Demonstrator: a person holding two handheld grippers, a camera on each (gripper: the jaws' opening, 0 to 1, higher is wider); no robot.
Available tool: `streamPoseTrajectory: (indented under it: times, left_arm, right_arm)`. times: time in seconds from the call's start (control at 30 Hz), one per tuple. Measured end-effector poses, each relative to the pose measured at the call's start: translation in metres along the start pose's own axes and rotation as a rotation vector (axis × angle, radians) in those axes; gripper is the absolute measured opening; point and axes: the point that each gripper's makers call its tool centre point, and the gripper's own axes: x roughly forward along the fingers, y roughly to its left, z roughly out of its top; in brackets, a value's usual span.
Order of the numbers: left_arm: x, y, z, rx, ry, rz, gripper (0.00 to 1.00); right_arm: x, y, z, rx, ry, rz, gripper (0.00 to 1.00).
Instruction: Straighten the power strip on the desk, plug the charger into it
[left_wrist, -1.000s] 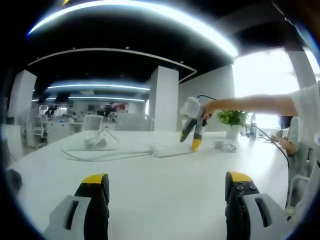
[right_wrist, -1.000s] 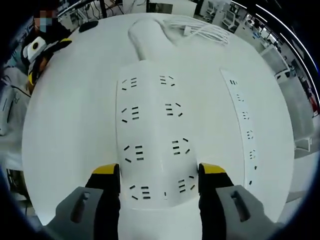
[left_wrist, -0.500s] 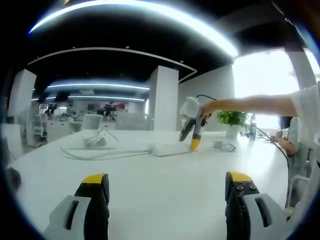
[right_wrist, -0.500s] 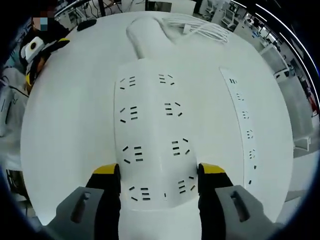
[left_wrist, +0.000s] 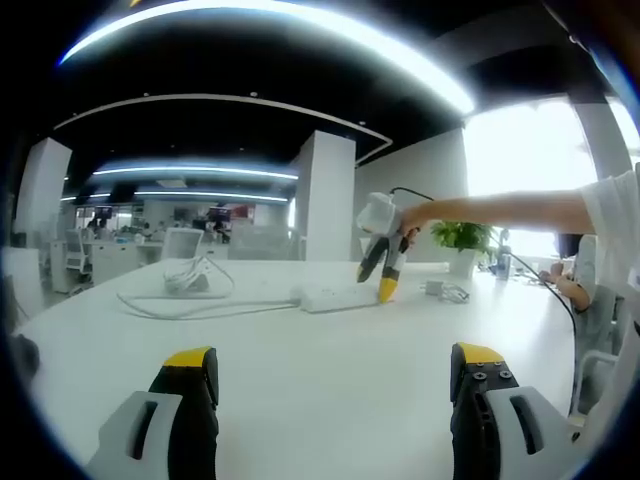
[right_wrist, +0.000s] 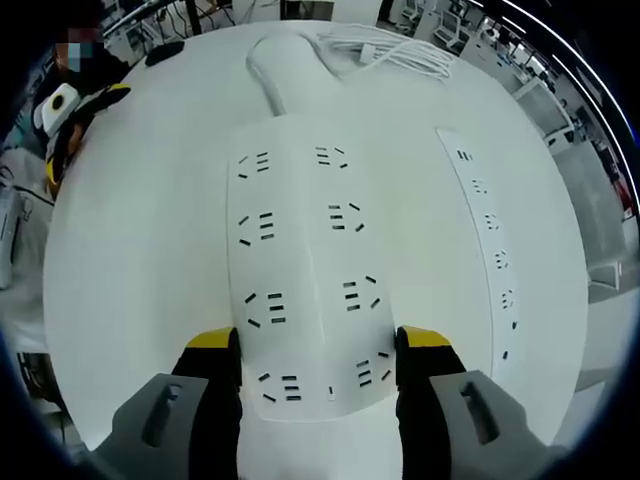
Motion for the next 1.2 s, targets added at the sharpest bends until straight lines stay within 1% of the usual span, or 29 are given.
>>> streamPoseTrajectory:
  times: [0.4, 0.6, 0.83, 1.2]
  left_arm:
    - [-0.002, 0.000, 0.004, 0.004, -0.005, 0.000, 0.99]
    - [-0.003, -0.003, 0.006, 0.007, -0.008, -0.006, 0.99]
    - [-0.005, -0.006, 0.008, 0.012, -0.011, -0.010, 0.99]
    - [-0.010, -0.008, 0.012, 0.019, -0.017, -0.008, 0.99]
  right_arm:
    - [-0.003, 0.003, -0.001, 0.008, 0.002, 0.006, 0.60]
    - [-0.005, 0.007, -0.002, -0.001, 0.001, 0.012, 0.60]
    - [-0.006, 0.010, -0.003, 0.010, -0.005, 0.013, 0.60]
    - [-0.008, 0.017, -0.003, 0.004, -0.037, 0.014, 0.60]
